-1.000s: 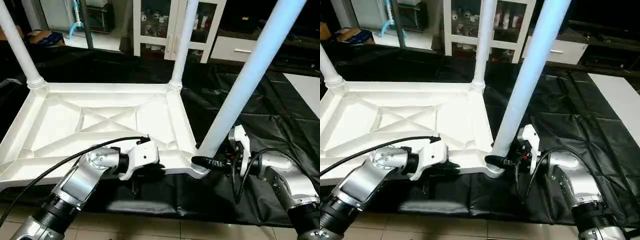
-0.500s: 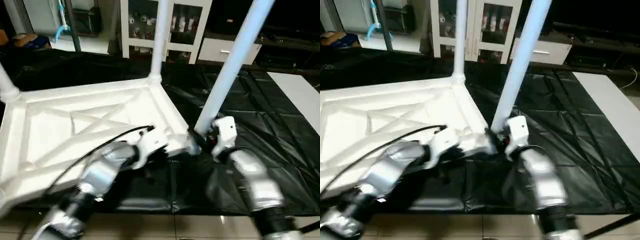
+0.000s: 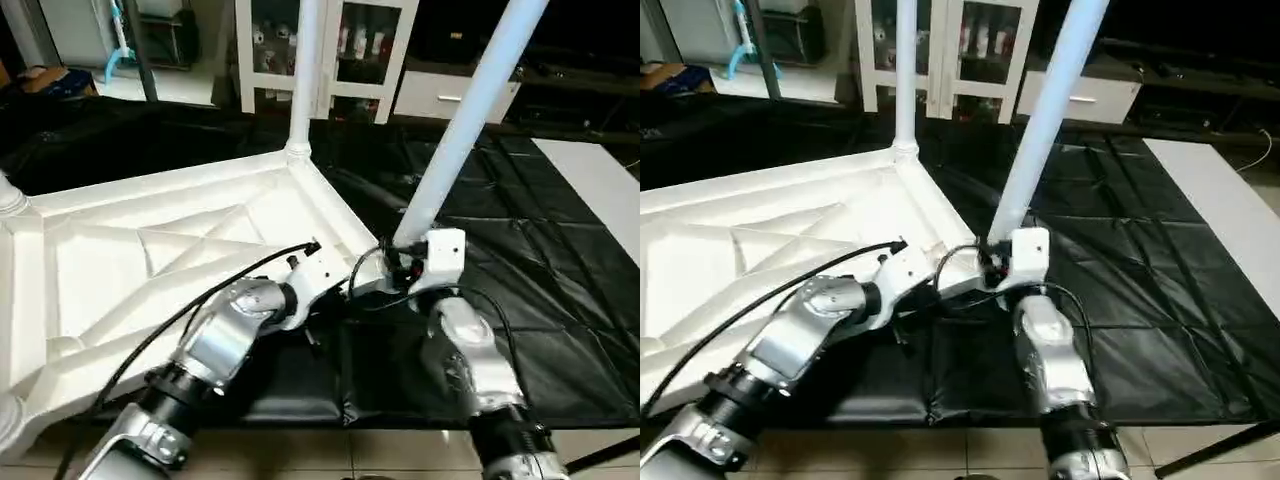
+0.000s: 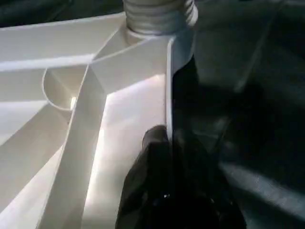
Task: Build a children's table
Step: Rotate leg to tighten
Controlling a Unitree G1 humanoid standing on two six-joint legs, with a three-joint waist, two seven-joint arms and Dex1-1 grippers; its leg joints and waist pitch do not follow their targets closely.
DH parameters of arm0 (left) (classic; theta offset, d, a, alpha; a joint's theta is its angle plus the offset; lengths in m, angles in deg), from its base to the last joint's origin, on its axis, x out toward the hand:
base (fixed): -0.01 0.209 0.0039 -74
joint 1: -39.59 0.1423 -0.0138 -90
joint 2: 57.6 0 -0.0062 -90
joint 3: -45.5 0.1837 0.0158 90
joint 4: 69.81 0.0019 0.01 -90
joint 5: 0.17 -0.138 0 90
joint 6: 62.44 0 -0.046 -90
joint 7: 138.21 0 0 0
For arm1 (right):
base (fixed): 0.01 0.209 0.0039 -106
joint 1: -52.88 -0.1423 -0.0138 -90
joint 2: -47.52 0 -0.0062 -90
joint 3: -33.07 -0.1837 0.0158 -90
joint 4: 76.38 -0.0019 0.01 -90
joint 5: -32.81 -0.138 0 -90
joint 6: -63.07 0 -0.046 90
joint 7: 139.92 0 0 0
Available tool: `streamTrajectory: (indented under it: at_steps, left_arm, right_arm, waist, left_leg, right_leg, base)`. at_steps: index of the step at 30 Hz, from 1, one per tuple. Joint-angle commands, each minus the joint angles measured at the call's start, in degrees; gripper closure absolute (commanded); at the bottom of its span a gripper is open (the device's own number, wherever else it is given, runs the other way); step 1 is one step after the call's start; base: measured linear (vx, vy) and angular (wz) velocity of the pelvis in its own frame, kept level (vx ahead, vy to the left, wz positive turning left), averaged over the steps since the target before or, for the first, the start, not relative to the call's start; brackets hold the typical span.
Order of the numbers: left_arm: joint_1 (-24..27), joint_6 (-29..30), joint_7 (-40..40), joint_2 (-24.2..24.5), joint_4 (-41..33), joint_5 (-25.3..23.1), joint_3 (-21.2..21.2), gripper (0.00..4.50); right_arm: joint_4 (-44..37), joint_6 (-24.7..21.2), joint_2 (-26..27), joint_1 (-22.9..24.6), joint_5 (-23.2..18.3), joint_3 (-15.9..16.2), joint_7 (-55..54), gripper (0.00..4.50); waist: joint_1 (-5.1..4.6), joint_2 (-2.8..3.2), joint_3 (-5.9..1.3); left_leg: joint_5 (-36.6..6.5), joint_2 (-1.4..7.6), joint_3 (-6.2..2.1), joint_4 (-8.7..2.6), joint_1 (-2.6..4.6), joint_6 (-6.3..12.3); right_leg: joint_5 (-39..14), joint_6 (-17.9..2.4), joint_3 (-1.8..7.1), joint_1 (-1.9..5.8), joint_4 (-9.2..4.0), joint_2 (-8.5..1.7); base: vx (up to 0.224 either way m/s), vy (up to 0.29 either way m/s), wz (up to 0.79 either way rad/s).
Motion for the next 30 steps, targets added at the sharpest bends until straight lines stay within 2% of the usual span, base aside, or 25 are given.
streamTrajectory:
  at_steps: [1,2,3,4,6,8,9,10,12,13,15,17,19,20,21,27,30]
  left_arm:
    - [1.67,-0.78,-1.54,2.20,0.54,-0.57,-0.31,4.50]
    - [1.67,-0.78,-1.54,2.20,0.54,-0.57,-0.31,4.50]
    - [2.32,-2.22,-2.93,3.12,0.39,0.02,-0.27,4.50]
    - [2.60,-3.02,-3.78,3.51,0.26,0.33,-0.16,4.50]
    - [3.63,-5.62,-7.19,4.81,-0.53,1.72,0.26,4.50]
    - [5.43,-10.90,-13.31,7.06,-2.53,4.26,1.35,4.50]
    - [6.11,-11.16,-15.53,7.95,-3.55,5.28,1.69,4.50]
    - [6.61,-10.82,-16.98,8.66,-4.33,6.08,1.92,4.50]
    - [7.22,-10.22,-19.07,9.97,-5.30,7.17,2.03,4.50]
    - [7.31,-10.17,-19.46,10.25,-5.45,7.36,1.96,4.50]
    - [7.30,-10.36,-19.62,10.44,-5.46,7.34,1.91,4.50]
    - [7.01,-10.65,-20.12,10.94,-5.33,7.41,1.71,4.50]
    - [6.97,-10.94,-20.63,11.11,-5.26,7.59,1.50,4.50]
    - [6.99,-11.12,-20.88,11.19,-5.35,7.64,1.44,4.50]
    - [7.03,-11.34,-21.16,11.31,-5.42,7.75,1.38,4.50]
    - [7.24,-11.11,-22.19,11.78,-5.95,8.04,1.27,4.50]
    - [7.40,-10.87,-22.39,11.93,-6.28,8.18,1.46,4.50]
  right_arm:
    - [-4.17,-2.78,-2.76,0.79,-2.85,-0.60,4.20,1.59]
    - [-4.17,-2.78,-2.76,0.79,-2.85,-0.60,4.20,1.59]
    - [-5.23,-3.63,-4.44,1.23,-4.95,0.00,8.78,1.49]
    - [-5.39,-3.87,-5.31,1.35,-5.37,0.47,10.86,1.36]
    - [-5.61,-4.87,-8.06,1.61,-6.36,1.78,16.95,1.20]
    - [-5.57,-5.32,-11.90,1.84,-7.07,2.93,25.37,1.14]
    - [-5.58,-5.90,-13.53,1.92,-7.16,3.58,28.55,1.14]
    - [-5.78,-6.28,-14.91,2.11,-7.15,4.04,31.32,1.14]
    - [-5.55,-6.12,-19.34,2.25,-7.58,4.99,39.33,1.14]
    - [-5.60,-5.98,-20.67,2.30,-7.87,5.19,41.59,1.14]
    - [-5.46,-6.32,-21.56,2.22,-8.43,5.04,43.16,1.14]
    - [-3.48,-7.10,-23.31,1.10,-10.82,3.58,47.68,1.14]
    - [-2.79,-7.33,-23.99,0.58,-11.78,3.43,49.92,1.14]
    - [-2.51,-7.14,-24.45,0.37,-12.13,3.57,51.47,1.39]
    - [-2.24,-7.04,-24.71,0.19,-12.27,3.60,52.71,1.39]
    - [-0.39,-7.11,-25.26,-0.88,-12.79,4.34,57.33,1.82]
    - [0.51,-7.59,-24.97,-1.18,-13.12,4.37,58.19,2.04]
  waist:
    - [0.28,0.47,-2.89]
    - [0.28,0.47,-2.89]
    - [0.34,0.60,-2.95]
    - [0.37,0.59,-2.94]
    - [0.45,0.60,-2.89]
    - [0.42,0.73,-2.93]
    - [0.49,0.68,-2.95]
    - [0.48,0.84,-2.84]
    - [0.68,0.95,-2.91]
    - [1.14,0.86,-2.72]
    - [1.35,0.94,-2.59]
    - [1.55,0.79,-2.56]
    - [1.59,0.73,-2.68]
    - [1.60,0.35,-2.65]
    - [1.67,0.43,-2.66]
    - [1.85,0.48,-2.82]
    - [1.86,0.28,-2.93]
  left_leg:
    - [-16.23,2.70,-1.29,-4.77,0.47,1.08]
    - [-16.23,2.70,-1.29,-4.77,0.47,1.08]
    - [-15.38,2.77,-1.17,-4.66,0.56,1.32]
    - [-14.91,2.80,-1.22,-4.73,0.38,1.58]
    - [-14.58,2.89,-1.23,-4.70,0.40,1.80]
    - [-14.46,2.99,-1.37,-4.69,0.26,2.38]
    - [-14.48,2.97,-1.12,-4.54,0.52,2.96]
    - [-14.34,3.05,-1.17,-4.64,0.45,3.01]
    - [-14.51,3.14,-1.08,-4.56,0.80,2.92]
    - [-14.25,3.29,-0.84,-4.55,1.01,3.26]
    - [-14.51,3.31,-0.86,-4.66,0.95,3.18]
    - [-15.96,3.20,-0.88,-4.61,1.07,2.61]
    - [-15.88,3.19,-0.99,-4.57,0.99,2.43]
    - [-15.40,3.15,-1.05,-4.59,0.68,2.55]
    - [-15.15,3.15,-1.05,-4.54,0.72,2.57]
    - [-12.96,3.22,-0.99,-4.36,0.79,3.31]
    - [-11.66,3.20,-0.96,-4.29,0.69,3.84]
  right_leg:
    - [-16.46,-8.60,1.75,2.08,-3.78,-3.33]
    - [-16.46,-8.60,1.75,2.08,-3.78,-3.33]
    - [-15.04,-9.39,1.77,1.99,-3.63,-3.33]
    - [-14.34,-9.95,1.69,2.25,-3.48,-3.35]
    - [-14.55,-10.33,1.64,2.33,-3.49,-3.43]
    - [-14.16,-10.91,1.58,2.60,-3.39,-3.46]
    - [-13.58,-11.66,1.60,2.35,-3.31,-3.35]
    - [-13.63,-11.96,1.68,2.35,-3.30,-3.47]
    - [-13.73,-12.65,1.57,2.27,-3.25,-3.38]
    - [-13.04,-13.09,1.60,2.21,-3.30,-3.32]
    - [-14.16,-12.98,1.65,2.18,-3.37,-3.46]
    - [-17.31,-12.30,1.65,2.13,-3.64,-3.50]
    - [-18.31,-11.89,1.64,2.22,-3.67,-3.63]
    - [-18.80,-11.64,1.58,2.35,-3.63,-3.69]
    - [-19.01,-11.51,1.61,2.29,-3.68,-3.76]
    - [-16.77,-12.31,1.54,2.28,-3.43,-3.68]
    - [-15.03,-12.92,1.46,2.46,-3.17,-3.68]
  base:
    - [0.000,0.000,0.00]
    - [0.000,0.000,0.00]
    - [0.000,0.000,0.00]
    - [0.000,0.000,0.00]
    - [0.000,0.000,0.00]
    - [0.000,0.000,0.00]
    - [0.000,0.000,0.00]
    - [0.000,0.000,0.00]
    - [0.000,0.000,0.00]
    - [0.000,0.000,0.00]
    - [0.000,0.000,0.00]
    - [0.000,0.000,0.00]
    - [0.000,0.000,0.00]
    - [0.000,0.000,0.00]
    - [0.000,0.000,0.00]
    - [0.000,0.000,0.00]
    - [0.000,0.000,0.00]
